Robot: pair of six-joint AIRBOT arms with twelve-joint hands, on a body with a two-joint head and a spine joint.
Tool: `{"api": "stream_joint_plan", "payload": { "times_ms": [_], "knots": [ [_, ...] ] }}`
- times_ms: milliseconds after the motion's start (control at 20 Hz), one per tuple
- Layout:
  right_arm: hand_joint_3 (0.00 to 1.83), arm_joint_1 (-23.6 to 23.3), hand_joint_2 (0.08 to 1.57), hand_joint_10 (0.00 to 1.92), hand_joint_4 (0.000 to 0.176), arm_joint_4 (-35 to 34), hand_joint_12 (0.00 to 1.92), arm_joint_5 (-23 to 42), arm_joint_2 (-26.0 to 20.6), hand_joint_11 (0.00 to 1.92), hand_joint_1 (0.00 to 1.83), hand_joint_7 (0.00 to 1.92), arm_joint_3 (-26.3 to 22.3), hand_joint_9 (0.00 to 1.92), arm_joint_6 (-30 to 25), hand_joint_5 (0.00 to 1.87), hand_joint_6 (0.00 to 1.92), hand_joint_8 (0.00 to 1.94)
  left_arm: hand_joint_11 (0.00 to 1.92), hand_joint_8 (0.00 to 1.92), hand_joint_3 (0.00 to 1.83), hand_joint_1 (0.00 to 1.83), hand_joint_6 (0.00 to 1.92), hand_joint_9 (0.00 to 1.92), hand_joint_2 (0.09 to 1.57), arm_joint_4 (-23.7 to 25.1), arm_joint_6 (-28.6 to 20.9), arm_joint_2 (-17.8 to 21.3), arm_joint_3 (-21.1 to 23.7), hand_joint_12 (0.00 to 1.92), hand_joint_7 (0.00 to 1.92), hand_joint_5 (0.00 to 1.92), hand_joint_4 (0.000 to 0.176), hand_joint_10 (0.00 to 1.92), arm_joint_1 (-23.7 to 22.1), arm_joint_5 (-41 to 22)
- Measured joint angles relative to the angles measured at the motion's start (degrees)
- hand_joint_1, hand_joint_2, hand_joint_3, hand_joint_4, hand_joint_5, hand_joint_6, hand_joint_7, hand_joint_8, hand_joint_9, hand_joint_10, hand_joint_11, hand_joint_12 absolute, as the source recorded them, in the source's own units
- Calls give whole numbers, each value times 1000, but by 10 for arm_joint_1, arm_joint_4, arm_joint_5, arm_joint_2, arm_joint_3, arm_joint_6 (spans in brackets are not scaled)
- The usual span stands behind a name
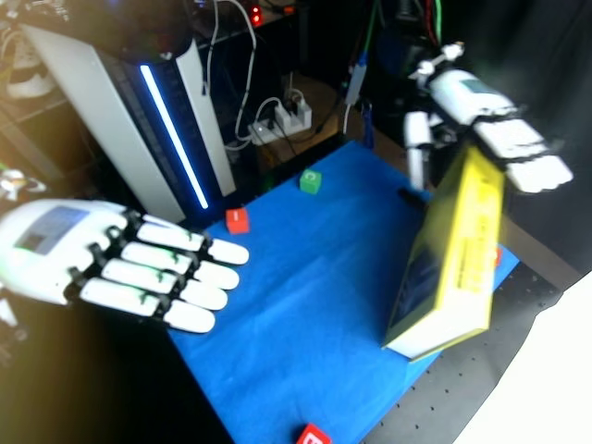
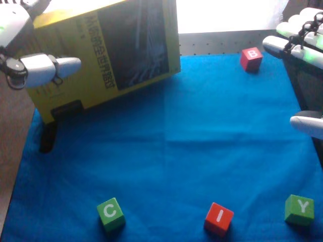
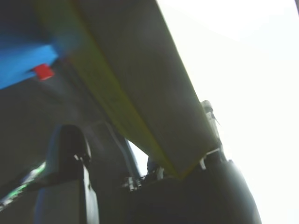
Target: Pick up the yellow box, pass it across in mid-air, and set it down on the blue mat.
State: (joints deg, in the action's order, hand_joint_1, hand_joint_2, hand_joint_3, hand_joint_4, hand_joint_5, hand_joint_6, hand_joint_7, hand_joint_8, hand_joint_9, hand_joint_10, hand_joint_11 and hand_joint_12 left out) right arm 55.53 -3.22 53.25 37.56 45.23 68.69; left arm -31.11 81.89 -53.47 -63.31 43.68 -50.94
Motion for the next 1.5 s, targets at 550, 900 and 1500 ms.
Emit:
{"api": "stream_joint_plan", "payload": {
  "times_ms": [550, 900, 1500],
  "knots": [
    [0, 0, 1291, 0, 52, -5, 0, 0, 5, 0, 214, 0, 0, 0, 0, 0, 0, 0, 1205, 1912, 0, 1095, 1898, 1054, 1069, -2, 7, -7, 5, 1921, 887, 773, 41, 1919, -5, 12],
    [3, 0, 1304, 0, 64, -6, 3, 0, 5, 2, 203, 0, 0, 0, 0, 0, 0, 0, 1451, 1921, 13, 1403, 1921, 1395, 1179, 16, 7, -5, 23, 1921, 1338, 1176, 46, 1921, 10, -6],
    [0, 0, 1346, 0, 43, -19, 0, 6, -2, 0, 381, 0, 4, 0, 0, 0, 0, 0, 1680, 1921, 0, 1604, 1921, 1628, 1155, 99, 6, 87, 143, 1921, 1474, 1191, 69, 1921, 88, -190]
  ]
}}
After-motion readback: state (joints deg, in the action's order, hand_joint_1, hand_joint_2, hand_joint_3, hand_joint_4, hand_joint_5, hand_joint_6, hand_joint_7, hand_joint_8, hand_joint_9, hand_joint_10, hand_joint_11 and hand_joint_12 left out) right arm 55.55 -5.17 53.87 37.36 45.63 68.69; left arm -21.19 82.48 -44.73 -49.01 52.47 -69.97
